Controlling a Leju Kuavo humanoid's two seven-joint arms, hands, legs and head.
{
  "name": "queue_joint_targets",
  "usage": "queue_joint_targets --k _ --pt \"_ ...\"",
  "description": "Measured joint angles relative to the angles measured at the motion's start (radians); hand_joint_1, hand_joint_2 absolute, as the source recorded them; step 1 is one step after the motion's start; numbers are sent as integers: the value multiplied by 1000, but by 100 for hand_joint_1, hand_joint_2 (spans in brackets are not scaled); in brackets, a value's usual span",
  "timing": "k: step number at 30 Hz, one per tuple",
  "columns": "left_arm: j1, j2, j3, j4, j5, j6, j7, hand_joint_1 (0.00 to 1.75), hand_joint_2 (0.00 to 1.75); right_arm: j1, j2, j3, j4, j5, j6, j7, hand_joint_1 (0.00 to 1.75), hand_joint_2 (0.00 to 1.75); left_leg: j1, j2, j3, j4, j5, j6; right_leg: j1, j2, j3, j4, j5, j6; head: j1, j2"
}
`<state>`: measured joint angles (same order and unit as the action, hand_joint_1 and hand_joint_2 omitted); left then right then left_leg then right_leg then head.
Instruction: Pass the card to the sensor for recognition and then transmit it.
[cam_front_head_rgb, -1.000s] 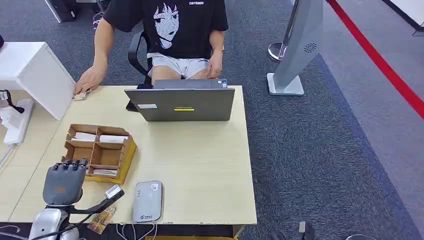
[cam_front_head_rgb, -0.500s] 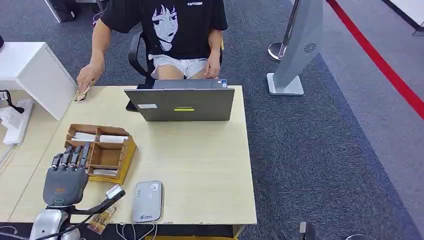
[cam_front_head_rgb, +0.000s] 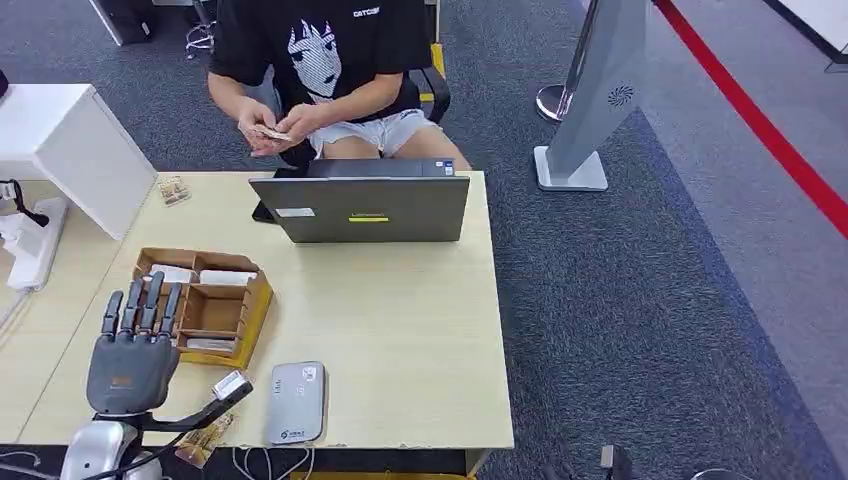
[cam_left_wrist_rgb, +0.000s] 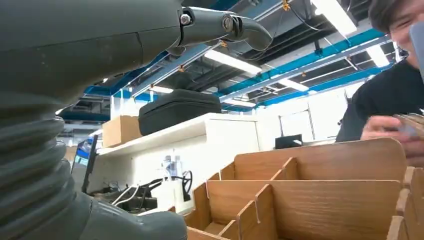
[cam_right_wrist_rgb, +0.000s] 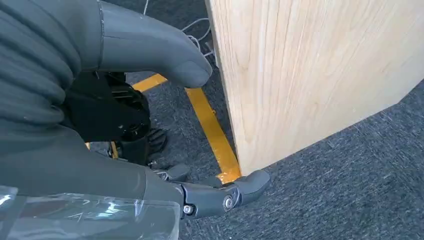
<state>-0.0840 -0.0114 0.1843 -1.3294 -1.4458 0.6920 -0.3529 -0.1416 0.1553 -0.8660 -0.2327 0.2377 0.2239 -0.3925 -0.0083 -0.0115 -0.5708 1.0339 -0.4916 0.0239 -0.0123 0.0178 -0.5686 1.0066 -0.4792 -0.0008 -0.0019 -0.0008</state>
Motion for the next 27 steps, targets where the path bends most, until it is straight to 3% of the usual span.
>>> queue_joint_targets --k 27 --pt "9 -18 0 -39 11 0 -16 0 175 0 0 -4 0 5 -5 0 0 175 0 0 0 0 0 0 0 0 0 0 0 0 0 0"
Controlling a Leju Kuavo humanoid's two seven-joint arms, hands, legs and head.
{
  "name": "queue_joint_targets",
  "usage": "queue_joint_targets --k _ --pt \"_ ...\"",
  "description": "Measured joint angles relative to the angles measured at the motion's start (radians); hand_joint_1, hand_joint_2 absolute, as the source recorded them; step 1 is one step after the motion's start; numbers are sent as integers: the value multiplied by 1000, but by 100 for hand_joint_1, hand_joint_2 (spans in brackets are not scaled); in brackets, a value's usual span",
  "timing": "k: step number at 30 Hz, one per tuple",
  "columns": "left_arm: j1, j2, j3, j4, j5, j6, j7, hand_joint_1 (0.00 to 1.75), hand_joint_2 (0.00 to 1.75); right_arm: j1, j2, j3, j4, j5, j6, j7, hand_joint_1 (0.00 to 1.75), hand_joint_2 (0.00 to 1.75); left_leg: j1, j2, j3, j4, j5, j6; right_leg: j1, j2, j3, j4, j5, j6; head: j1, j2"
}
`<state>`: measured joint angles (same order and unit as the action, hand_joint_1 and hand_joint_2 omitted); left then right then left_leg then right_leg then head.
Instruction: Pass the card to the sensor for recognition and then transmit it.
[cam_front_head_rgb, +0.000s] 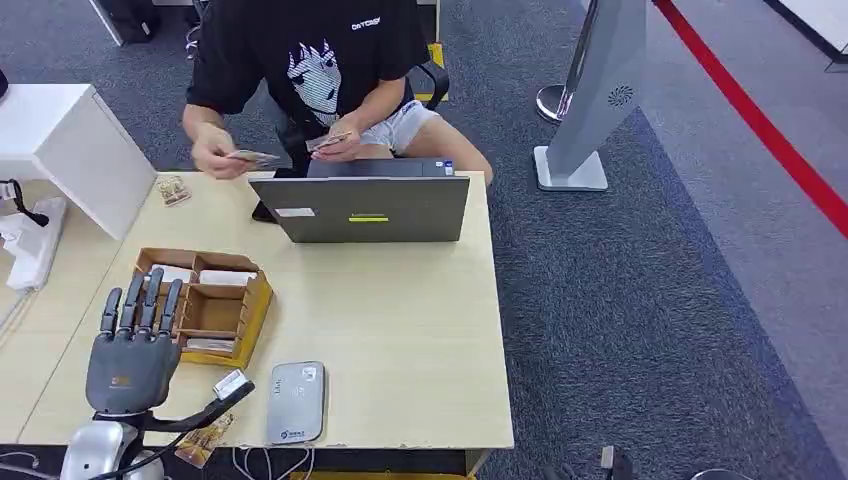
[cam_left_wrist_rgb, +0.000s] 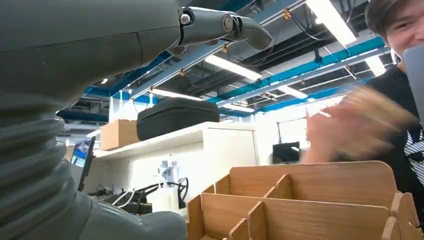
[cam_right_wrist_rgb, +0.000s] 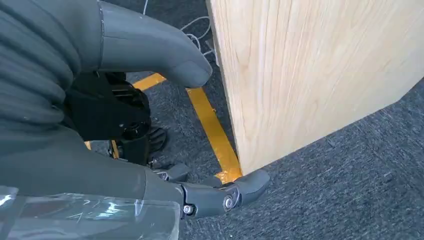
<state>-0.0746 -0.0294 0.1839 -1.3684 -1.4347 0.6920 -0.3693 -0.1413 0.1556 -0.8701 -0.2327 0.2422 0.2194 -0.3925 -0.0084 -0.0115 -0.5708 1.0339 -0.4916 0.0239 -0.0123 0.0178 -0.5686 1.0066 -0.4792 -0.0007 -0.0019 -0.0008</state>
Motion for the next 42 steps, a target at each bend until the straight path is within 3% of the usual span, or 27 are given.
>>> queue_joint_targets --k 42 --pt "18 -5 0 -23 25 -1 -21 0 175 2 0 -2 0 8 8 0 0 175 0 0 0 0 0 0 0 0 0 0 0 0 0 0"
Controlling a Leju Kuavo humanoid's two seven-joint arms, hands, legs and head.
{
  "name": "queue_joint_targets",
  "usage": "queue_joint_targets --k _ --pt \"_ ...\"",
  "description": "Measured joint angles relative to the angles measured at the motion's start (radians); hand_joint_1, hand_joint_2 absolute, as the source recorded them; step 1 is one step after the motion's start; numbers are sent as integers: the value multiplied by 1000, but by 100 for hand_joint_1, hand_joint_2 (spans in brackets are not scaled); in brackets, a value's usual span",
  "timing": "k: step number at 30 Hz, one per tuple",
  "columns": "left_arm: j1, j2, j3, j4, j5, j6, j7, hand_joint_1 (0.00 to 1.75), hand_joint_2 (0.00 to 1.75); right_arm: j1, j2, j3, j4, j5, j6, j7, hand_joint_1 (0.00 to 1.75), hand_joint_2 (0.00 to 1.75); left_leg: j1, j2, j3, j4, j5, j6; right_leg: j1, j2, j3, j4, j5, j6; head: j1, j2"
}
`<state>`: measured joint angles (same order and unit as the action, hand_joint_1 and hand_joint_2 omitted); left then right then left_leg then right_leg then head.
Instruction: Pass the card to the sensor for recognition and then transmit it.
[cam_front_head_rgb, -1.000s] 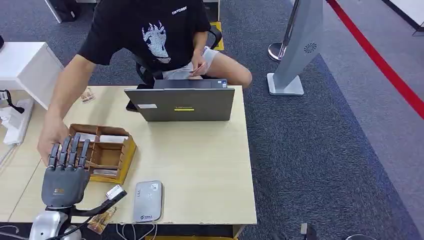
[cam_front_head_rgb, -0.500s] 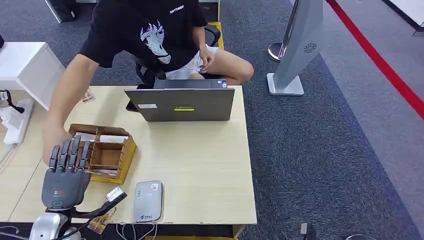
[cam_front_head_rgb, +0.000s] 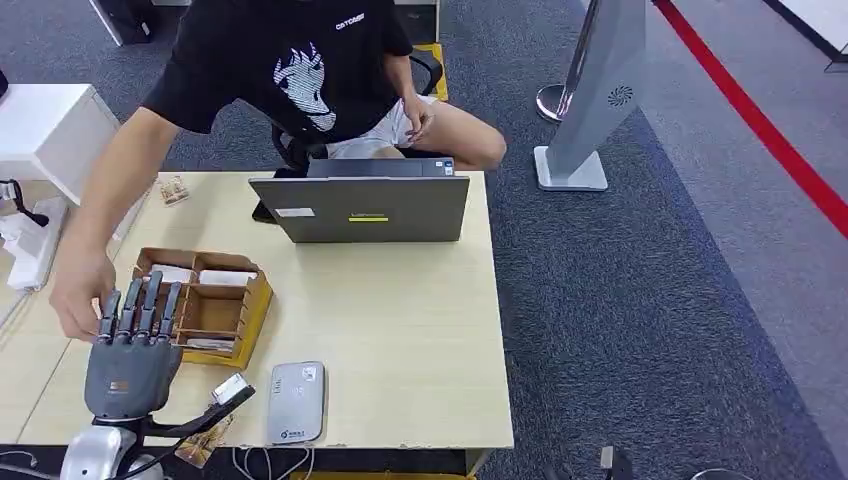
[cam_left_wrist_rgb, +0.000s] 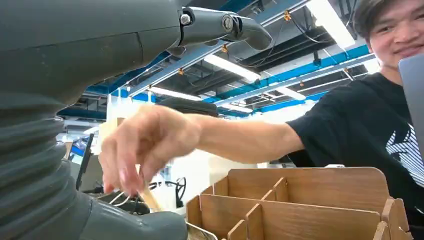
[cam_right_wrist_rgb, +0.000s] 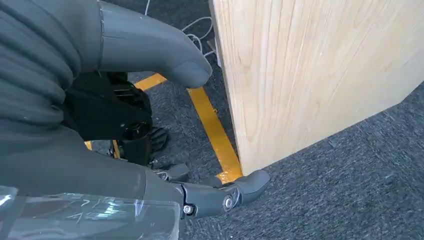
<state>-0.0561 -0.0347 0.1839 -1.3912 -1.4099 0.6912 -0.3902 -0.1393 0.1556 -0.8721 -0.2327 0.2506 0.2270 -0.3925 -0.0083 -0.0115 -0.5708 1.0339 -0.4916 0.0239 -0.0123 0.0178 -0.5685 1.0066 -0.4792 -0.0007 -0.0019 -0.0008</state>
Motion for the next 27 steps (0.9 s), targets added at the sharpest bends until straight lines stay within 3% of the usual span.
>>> queue_joint_targets --k 11,27 --pt "11 -5 0 4 2 -12 0 0 175 2 0 0 0 0 1 0 0 175 0 0 0 0 0 0 0 0 0 0 0 0 0 0" --pt "12 -4 0 110 17 -11 0 0 175 2 0 -1 0 1 0 -3 0 175 0 0 0 0 0 0 0 0 0 0 0 0 0 0"
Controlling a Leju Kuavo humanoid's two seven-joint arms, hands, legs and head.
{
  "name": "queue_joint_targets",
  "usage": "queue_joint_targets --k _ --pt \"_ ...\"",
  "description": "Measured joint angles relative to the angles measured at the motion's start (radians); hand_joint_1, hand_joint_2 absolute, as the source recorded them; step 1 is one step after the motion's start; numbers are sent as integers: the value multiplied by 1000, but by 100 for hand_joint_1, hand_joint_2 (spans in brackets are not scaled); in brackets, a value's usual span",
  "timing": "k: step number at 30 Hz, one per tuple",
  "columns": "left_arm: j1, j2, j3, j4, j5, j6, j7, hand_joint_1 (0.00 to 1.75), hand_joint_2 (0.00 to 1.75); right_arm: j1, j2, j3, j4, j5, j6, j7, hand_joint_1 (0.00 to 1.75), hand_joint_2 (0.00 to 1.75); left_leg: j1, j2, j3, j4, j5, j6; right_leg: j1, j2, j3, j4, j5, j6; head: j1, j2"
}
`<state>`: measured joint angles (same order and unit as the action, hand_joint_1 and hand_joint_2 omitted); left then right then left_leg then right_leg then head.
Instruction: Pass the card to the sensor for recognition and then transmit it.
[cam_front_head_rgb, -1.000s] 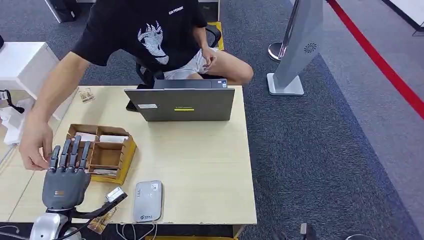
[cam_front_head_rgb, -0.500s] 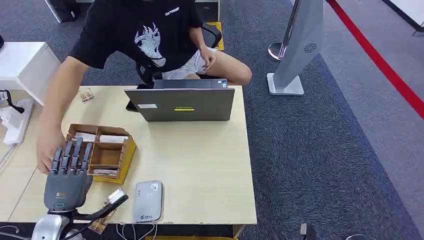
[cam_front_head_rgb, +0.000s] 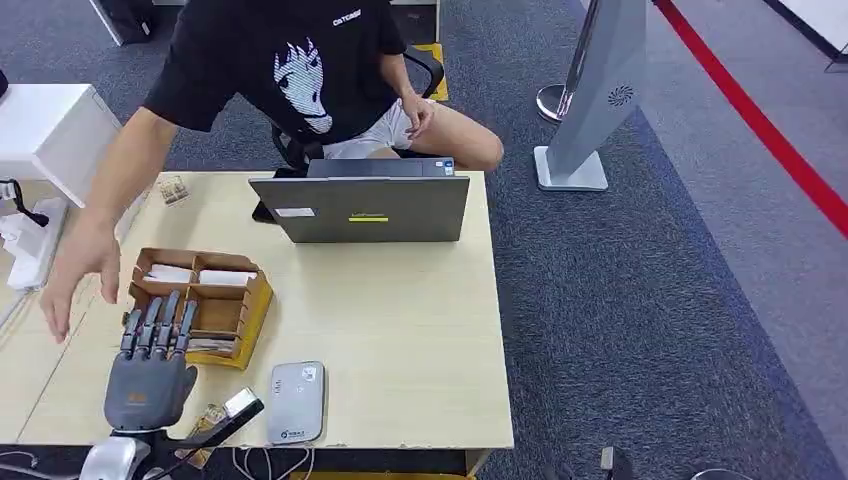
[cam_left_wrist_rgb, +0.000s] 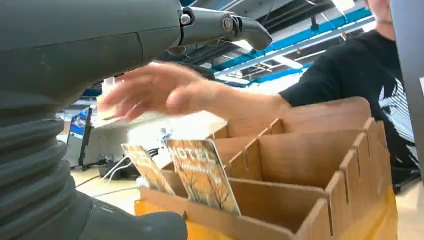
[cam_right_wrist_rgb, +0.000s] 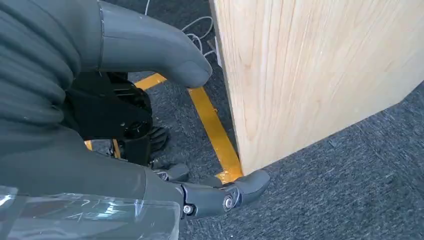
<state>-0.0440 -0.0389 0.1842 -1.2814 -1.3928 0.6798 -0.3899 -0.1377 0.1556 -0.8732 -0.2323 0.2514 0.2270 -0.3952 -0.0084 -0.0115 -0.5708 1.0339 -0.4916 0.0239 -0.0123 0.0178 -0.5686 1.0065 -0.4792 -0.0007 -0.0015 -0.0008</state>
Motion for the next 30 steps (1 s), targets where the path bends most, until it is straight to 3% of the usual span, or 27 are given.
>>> queue_joint_targets --k 16,30 --pt "-50 29 0 58 -94 10 47 0 175 -3 0 0 0 10 0 5 0 175 0 0 0 0 0 0 0 0 0 0 0 0 0 0" --pt "-60 54 -7 76 -107 8 53 0 175 -4 0 0 0 12 6 5 0 175 0 0 0 0 0 0 0 0 0 0 0 0 0 0"
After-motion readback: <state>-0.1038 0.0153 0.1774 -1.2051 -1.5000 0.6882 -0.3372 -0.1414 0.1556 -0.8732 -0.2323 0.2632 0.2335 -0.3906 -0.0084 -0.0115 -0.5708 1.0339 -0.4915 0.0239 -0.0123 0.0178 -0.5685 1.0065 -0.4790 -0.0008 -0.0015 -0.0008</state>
